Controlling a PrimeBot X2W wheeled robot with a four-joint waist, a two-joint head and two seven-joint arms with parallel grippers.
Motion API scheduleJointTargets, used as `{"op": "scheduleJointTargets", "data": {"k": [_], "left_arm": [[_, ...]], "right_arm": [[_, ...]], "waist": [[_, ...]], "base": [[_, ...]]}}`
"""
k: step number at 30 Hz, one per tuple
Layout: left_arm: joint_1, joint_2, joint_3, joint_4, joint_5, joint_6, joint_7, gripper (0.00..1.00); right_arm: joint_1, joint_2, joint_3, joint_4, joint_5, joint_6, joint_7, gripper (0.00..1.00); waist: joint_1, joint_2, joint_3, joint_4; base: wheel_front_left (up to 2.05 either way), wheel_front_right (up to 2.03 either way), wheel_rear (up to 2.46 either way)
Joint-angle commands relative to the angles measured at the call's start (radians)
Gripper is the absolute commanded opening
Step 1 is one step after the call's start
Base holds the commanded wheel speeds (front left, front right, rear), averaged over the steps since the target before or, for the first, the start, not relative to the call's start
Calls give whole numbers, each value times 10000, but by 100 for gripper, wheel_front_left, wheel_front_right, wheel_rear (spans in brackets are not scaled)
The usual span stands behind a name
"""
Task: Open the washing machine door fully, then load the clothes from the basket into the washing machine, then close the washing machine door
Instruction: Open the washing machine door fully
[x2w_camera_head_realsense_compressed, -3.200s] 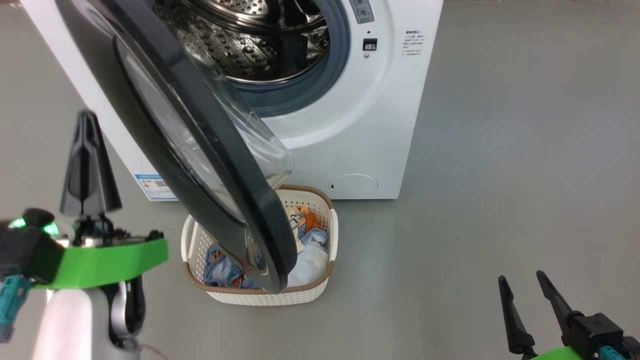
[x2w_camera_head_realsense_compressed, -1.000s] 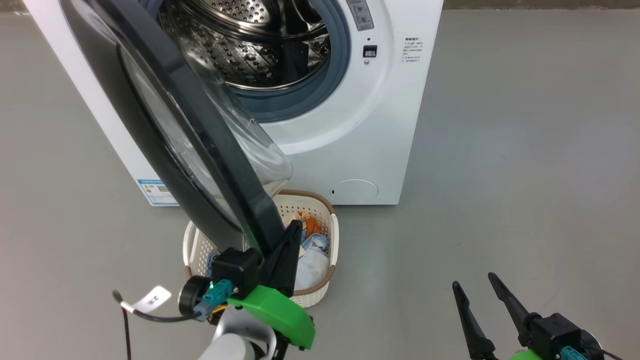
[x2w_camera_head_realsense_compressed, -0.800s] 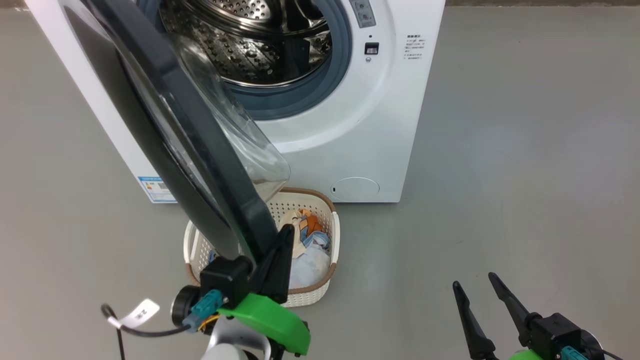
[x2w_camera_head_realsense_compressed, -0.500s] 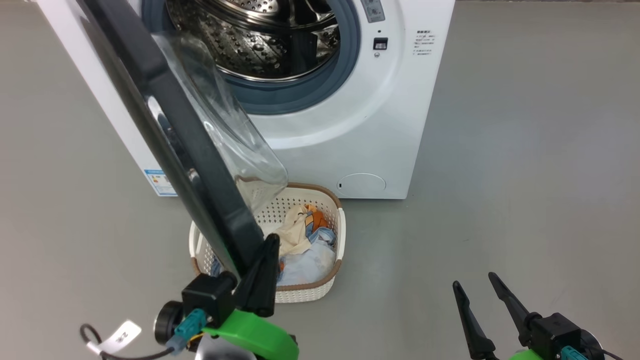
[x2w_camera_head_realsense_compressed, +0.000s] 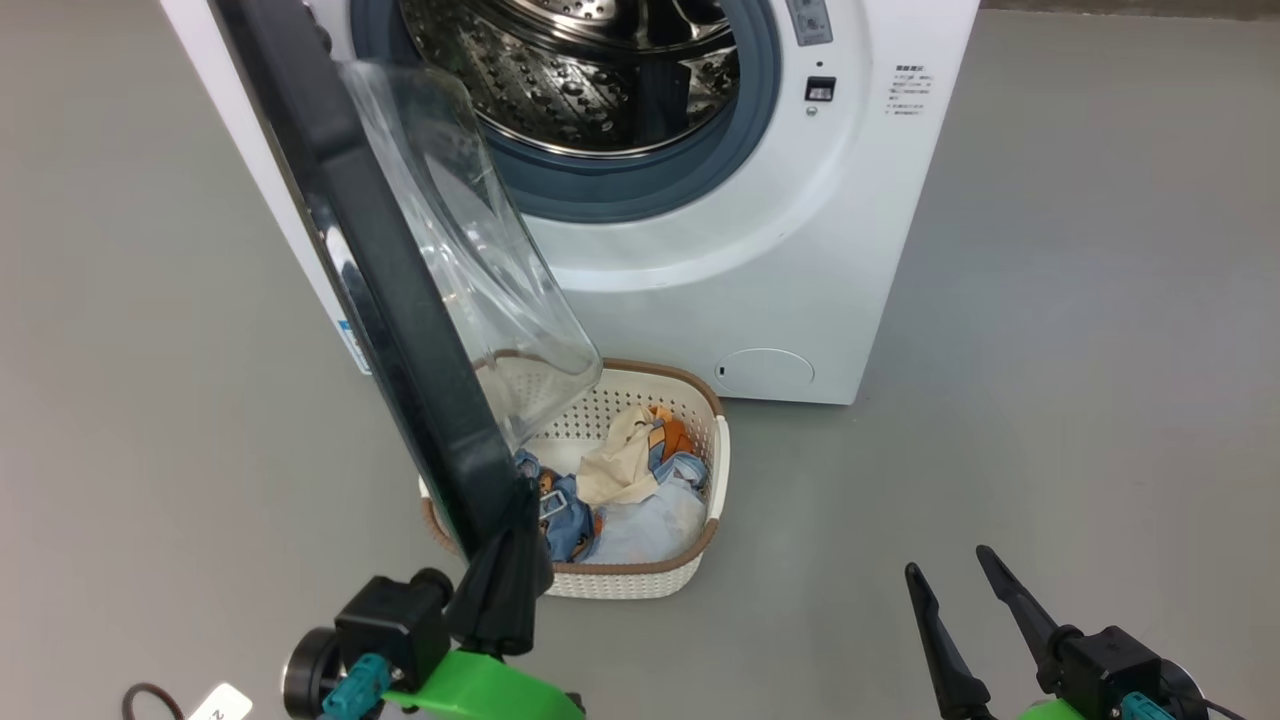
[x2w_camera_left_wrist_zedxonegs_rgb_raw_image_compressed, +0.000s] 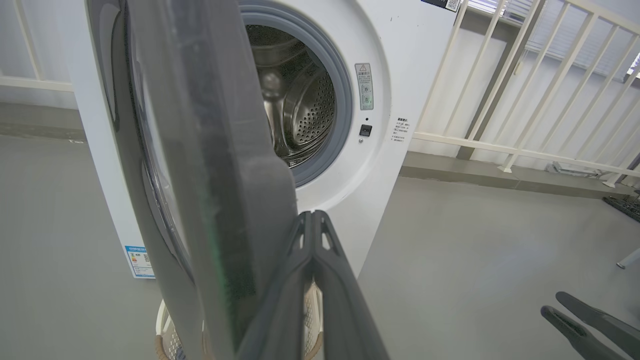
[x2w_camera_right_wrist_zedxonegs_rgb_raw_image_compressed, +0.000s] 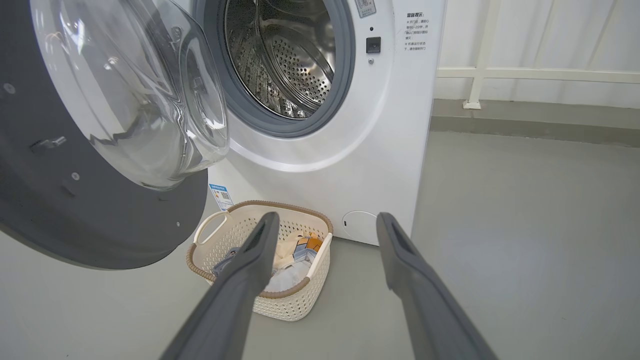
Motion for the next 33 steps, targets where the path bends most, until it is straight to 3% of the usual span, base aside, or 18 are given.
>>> {"op": "scheduleJointTargets", "data": {"k": [1,18,33], "left_arm": [[-55,267,492,-164,27,228,81,0],[138,437,840,452,-171,429,-100,0],[275,816,1509,267,-187,769,-530,0]], "right_arm": [[-298,-68,275,-196,8,16,-7,100],[-237,-68,271,-212,45,16,27,100],[-281,-68,164,-385,-7,16,59,100]], "waist": [[0,0,-22,63],[0,0,-86,453],[0,0,143,1185]], "base": [[0,0,0],[0,0,0],[0,0,0]]}}
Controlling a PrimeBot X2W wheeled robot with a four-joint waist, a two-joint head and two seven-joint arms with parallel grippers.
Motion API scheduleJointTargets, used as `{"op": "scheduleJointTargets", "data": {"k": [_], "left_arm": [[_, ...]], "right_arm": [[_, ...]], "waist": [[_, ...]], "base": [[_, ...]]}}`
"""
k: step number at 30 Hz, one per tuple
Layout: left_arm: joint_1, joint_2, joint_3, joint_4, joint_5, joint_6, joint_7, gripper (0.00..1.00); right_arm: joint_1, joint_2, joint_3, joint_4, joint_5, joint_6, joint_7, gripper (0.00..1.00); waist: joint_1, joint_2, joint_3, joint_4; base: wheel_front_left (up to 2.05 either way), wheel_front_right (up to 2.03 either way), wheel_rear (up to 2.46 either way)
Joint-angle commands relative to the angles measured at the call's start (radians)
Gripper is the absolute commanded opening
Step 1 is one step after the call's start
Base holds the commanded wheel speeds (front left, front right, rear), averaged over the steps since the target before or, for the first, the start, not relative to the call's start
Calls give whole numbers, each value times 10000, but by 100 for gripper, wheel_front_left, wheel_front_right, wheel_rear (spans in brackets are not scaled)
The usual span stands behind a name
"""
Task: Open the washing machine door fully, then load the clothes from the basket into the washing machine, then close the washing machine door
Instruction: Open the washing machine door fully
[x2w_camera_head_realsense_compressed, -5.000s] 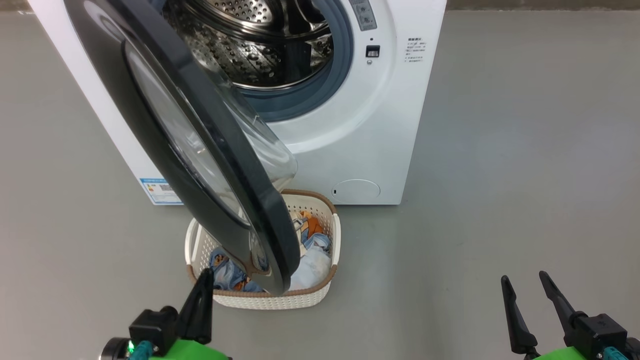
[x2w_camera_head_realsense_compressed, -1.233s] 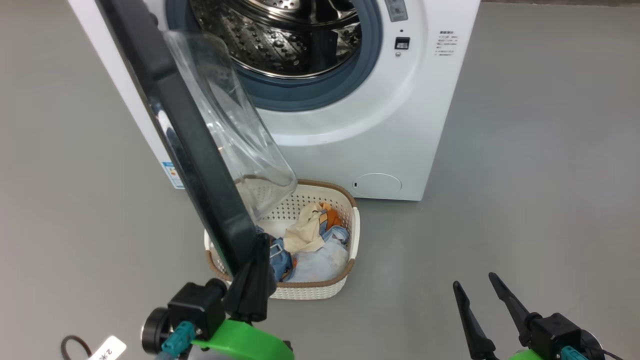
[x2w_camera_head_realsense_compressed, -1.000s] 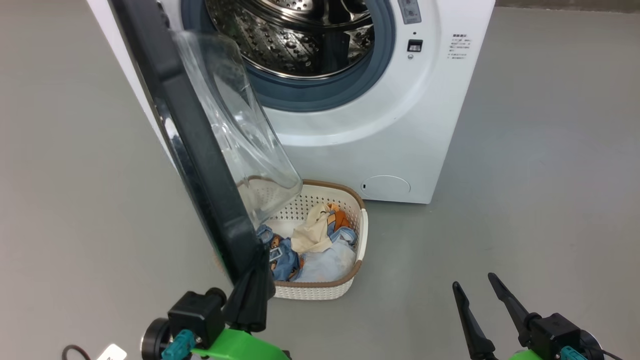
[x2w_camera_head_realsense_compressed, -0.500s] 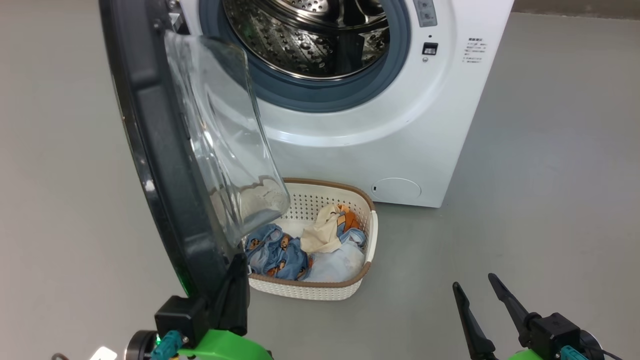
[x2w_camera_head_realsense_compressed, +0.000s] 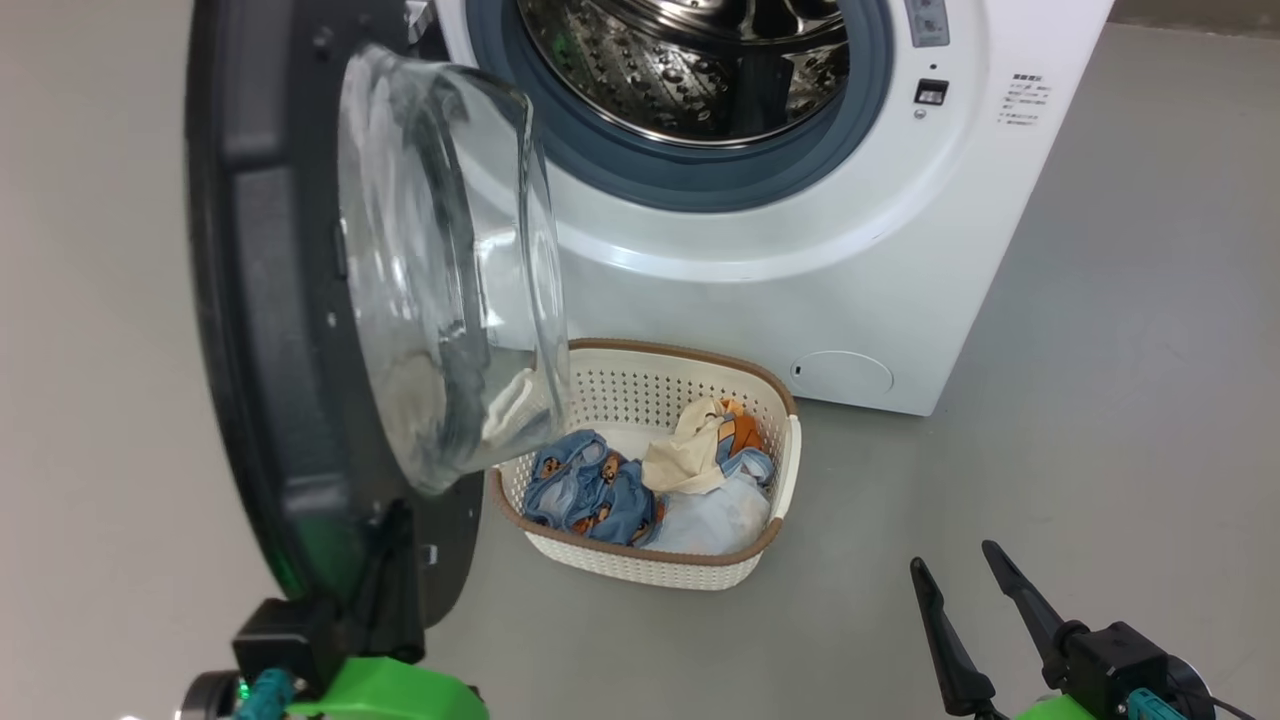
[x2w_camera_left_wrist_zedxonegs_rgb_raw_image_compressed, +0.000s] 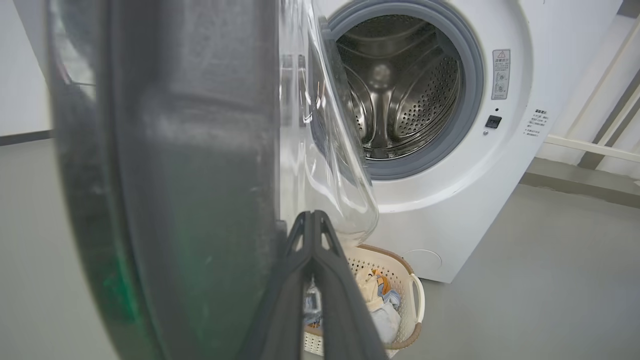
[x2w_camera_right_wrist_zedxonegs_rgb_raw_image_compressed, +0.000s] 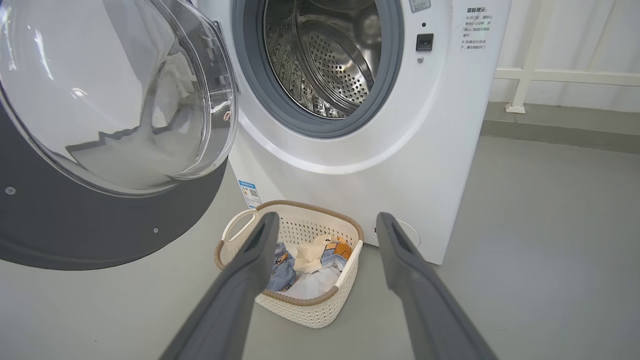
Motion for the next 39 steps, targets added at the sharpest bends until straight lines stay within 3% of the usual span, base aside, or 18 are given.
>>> {"op": "scheduleJointTargets", "data": {"k": [1,16,26,39], "left_arm": [[-271,316,635,-241,-46,192,-153,0],[-669,743,2277,694,-690,289,-1048,0],[-1579,1149,3758,2177,-1156,-188,-1730,0],[-2738,1470,5561,3747,-962,-1246,-1859,0]], "right_arm": [[-292,-64,240,-300,-19,16,-11,100],[-704,-64,323,-1064,-312,16,260,100],[-1046,-207,383,-1862,-477,16,630,100],[-1247,-345,325,-2027,-476,16,723,100]], "waist": [[0,0,85,87],[0,0,940,-92],[0,0,1862,-243],[0,0,2235,-87]], "base": [[0,0,0],[0,0,0],[0,0,0],[0,0,0]]}}
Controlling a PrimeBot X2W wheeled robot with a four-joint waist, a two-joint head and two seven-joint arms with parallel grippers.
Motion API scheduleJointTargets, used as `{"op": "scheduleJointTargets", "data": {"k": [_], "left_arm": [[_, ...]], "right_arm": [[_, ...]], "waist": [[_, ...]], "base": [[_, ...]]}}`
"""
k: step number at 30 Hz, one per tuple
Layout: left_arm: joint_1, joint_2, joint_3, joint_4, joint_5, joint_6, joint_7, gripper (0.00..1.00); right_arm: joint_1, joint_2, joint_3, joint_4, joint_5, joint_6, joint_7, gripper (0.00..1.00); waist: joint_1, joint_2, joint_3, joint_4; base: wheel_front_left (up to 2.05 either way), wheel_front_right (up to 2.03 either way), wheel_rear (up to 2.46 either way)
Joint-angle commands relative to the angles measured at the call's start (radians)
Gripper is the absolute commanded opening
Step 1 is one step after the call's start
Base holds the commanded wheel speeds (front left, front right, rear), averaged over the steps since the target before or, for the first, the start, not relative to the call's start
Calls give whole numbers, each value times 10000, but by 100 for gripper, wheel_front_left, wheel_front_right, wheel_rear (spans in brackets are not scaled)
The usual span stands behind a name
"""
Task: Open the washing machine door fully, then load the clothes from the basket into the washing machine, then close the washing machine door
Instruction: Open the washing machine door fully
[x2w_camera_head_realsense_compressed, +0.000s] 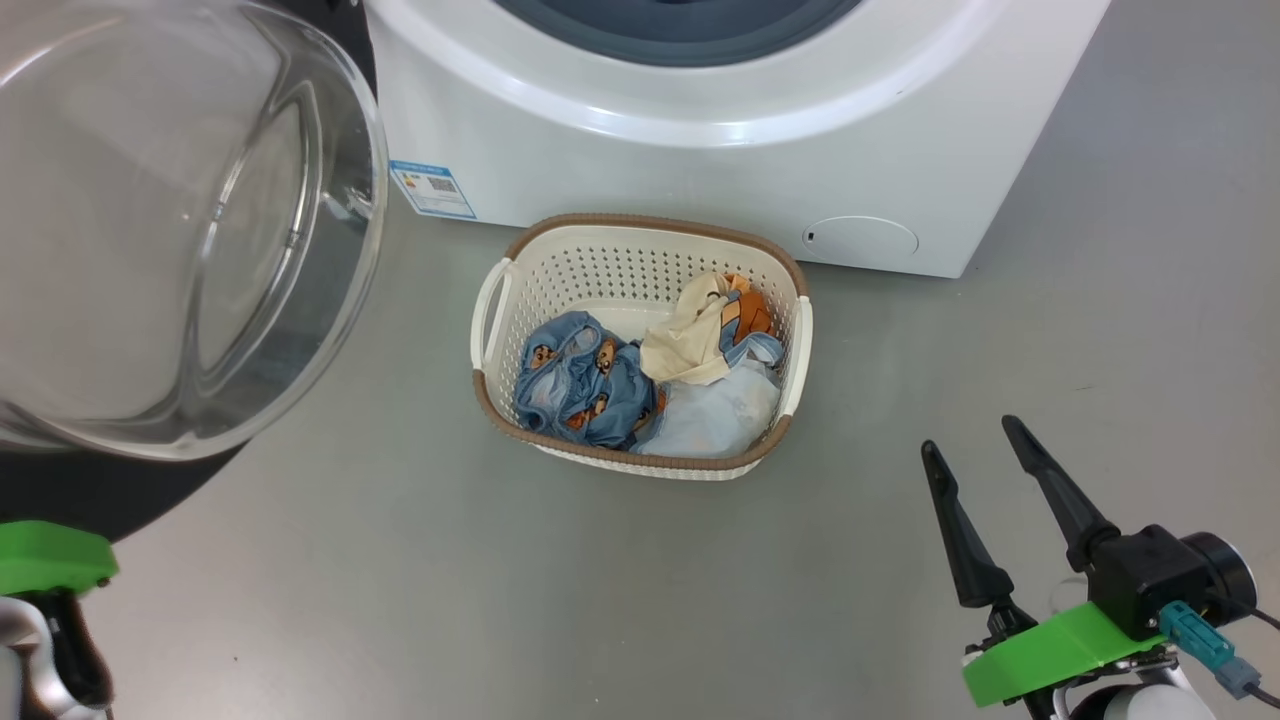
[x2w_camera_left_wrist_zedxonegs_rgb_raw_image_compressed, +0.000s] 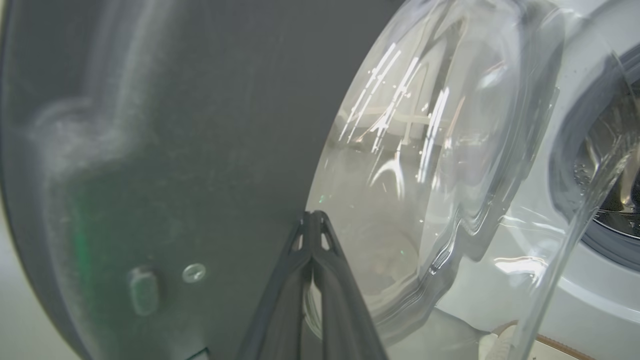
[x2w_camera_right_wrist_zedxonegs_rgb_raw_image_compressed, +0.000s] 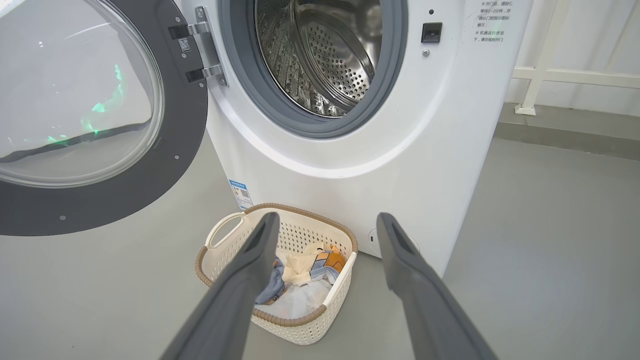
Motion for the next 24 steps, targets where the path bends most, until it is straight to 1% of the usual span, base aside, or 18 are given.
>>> {"op": "scheduleJointTargets", "data": {"k": [1,7,13,19,24], "left_arm": [[-455,537,505,-110,146,-128,-75,0],[-702,520,1435,649,474,-807,-76,0],[-879,325,2058,1129,988,-1317,-77,0],[-731,-104,2514,1068,1570,-1611,-77,0],[-266,-640,2797,487,2062,-1793,-77,0]], "right_arm": [[-256,-49,288,-264,-16,16,14,100],[-332,-71,304,-179,32,16,-54,100],[-347,-51,266,-83,46,16,-146,100],[-347,-15,298,19,43,16,-213,100],[-315,19,296,120,69,16,-275,100]], "waist": [[1,0,13,13],[1,0,43,-20],[1,0,45,-60],[1,0,-62,-108],[1,0,-247,-157]], "base": [[0,0,0],[0,0,0],[0,0,0],[0,0,0],[0,0,0]]}}
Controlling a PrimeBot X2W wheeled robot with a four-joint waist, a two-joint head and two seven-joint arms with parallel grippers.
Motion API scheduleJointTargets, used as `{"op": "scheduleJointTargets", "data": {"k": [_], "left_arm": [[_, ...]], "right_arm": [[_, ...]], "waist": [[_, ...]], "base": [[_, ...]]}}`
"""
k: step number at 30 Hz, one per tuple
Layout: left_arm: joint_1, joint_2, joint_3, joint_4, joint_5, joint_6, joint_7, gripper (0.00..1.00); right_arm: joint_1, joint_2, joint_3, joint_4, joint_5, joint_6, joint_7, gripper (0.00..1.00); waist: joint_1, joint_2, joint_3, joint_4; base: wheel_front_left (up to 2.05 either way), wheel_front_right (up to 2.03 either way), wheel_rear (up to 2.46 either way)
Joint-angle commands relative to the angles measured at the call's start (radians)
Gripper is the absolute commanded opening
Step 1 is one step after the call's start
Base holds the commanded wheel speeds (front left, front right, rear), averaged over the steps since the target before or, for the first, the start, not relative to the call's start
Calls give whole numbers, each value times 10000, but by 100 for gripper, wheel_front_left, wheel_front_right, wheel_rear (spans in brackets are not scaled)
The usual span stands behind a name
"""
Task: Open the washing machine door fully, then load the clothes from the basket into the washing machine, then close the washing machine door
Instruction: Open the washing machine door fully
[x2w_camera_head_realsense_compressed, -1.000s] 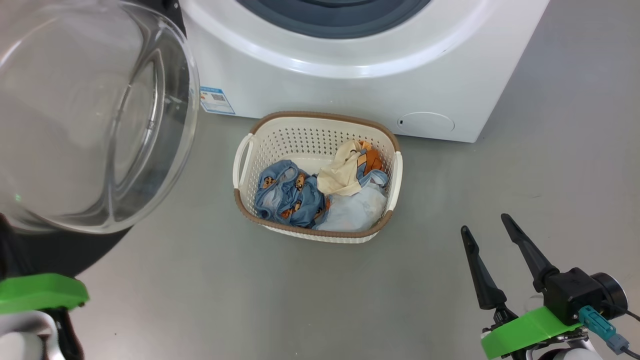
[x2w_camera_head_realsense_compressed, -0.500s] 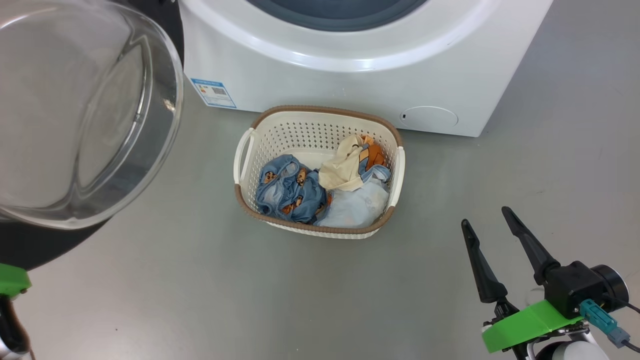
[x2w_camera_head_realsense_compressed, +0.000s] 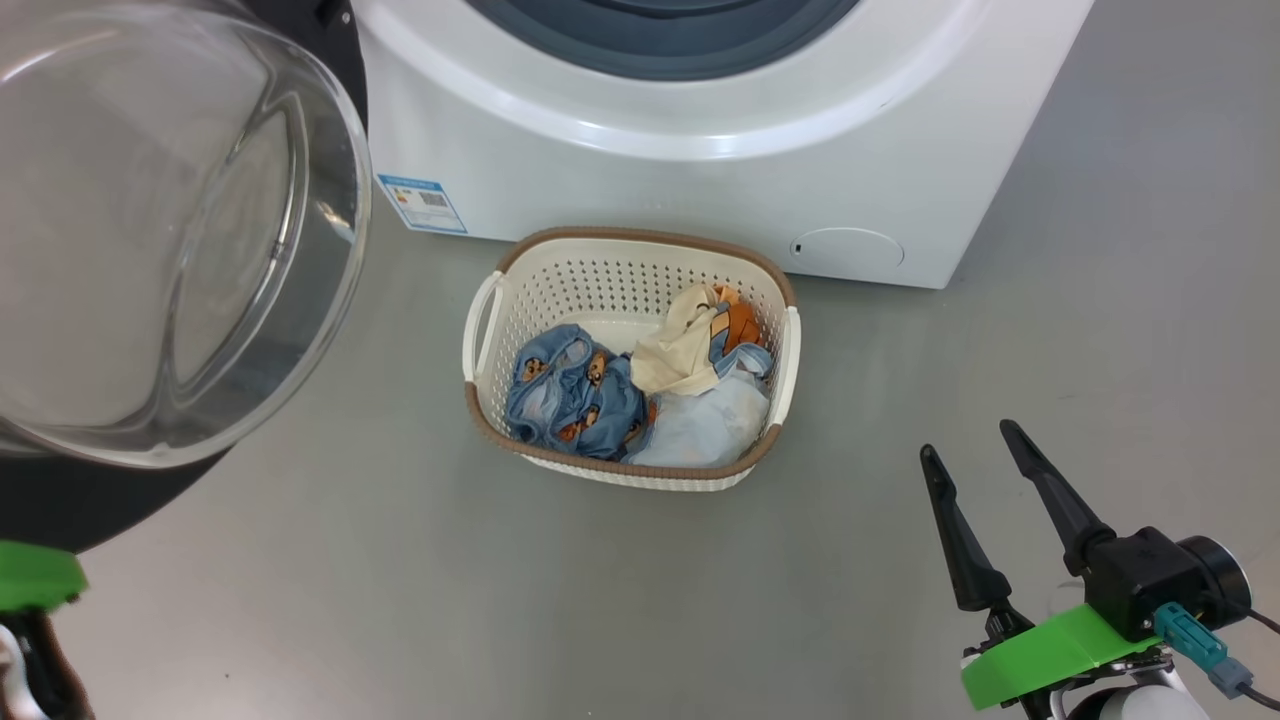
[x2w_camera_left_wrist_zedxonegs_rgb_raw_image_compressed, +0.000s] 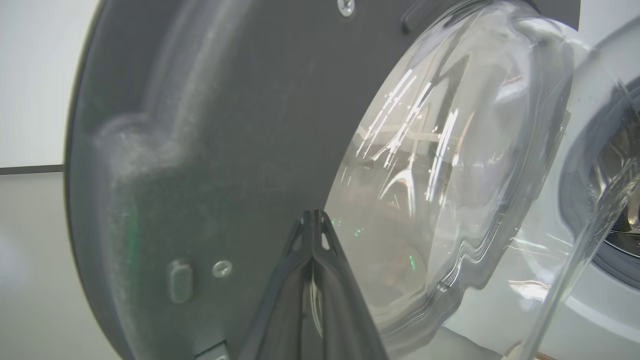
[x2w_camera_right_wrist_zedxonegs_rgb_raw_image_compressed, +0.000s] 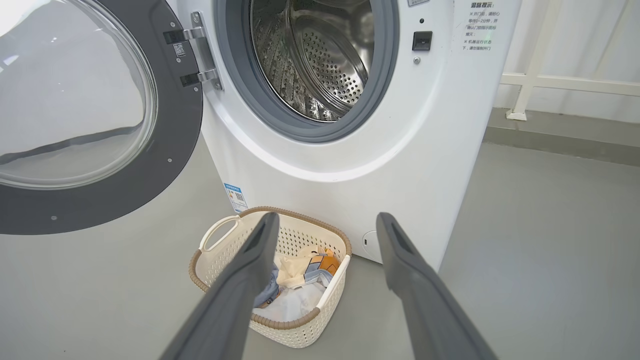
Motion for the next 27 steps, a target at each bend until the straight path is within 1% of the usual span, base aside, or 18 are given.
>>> {"op": "scheduleJointTargets", "data": {"k": [1,6,10,15,17,18,19,20,21,23,24,25,26,27], "left_arm": [[317,221,457,-554,270,-121,-77,0],[1262,-404,534,-1637,790,-374,-77,0],[2147,-926,341,-2493,1088,-599,-78,0],[3055,-1311,-427,-3308,1290,-904,-78,0],[3309,-1387,-833,-3535,1338,-1000,-78,0],[3309,-1387,-833,-3535,1338,-1000,-78,0],[3414,-1411,-1038,-3590,1345,-1054,-59,0],[3498,-1430,-1235,-3640,1359,-1093,-19,7],[3578,-1448,-1441,-3685,1373,-1125,36,22],[3692,-1476,-1781,-3763,1352,-1148,149,46],[3727,-1485,-1941,-3771,1337,-1177,222,66],[3758,-1493,-2072,-3772,1313,-1192,291,93],[3778,-1498,-2177,-3778,1313,-1192,318,100],[3803,-1502,-2277,-3765,1318,-1191,362,100]], "right_arm": [[-202,52,305,-155,66,16,-109,100],[-136,100,353,-20,104,16,-192,100],[-58,129,375,90,115,16,-253,100],[67,163,393,214,117,16,-324,100],[97,178,417,273,124,16,-354,100],[97,178,417,273,124,16,-354,100],[118,186,430,304,133,16,-367,100],[145,194,445,332,141,16,-378,100],[177,201,461,364,149,16,-387,100],[239,214,479,418,175,16,-402,100],[266,219,475,445,182,16,-409,100],[290,224,474,468,190,16,-415,100],[311,229,485,485,190,16,-418,100],[329,233,506,498,193,16,-417,100]], "waist": [[0,-1,-136,-48],[0,-1,-433,-243],[0,-1,-666,-405],[0,-1,-955,-630],[0,-1,-1083,-745],[0,-1,-1083,-745],[0,-1,-1161,-804],[0,-1,-1237,-861],[0,-1,-1324,-923],[0,-1,-1473,-1059],[0,-1,-1552,-1126],[0,-1,-1627,-1200],[0,-1,-1698,-1280],[0,-1,-1765,-1365]], "base": [[0,0,0],[0,0,0],[0,0,0],[0,0,0],[0,0,0],[0,0,0],[0,0,0],[0,0,0],[0,0,0],[0,0,0],[0,0,0],[0,0,0],[0,0,0],[0,0,0]]}}
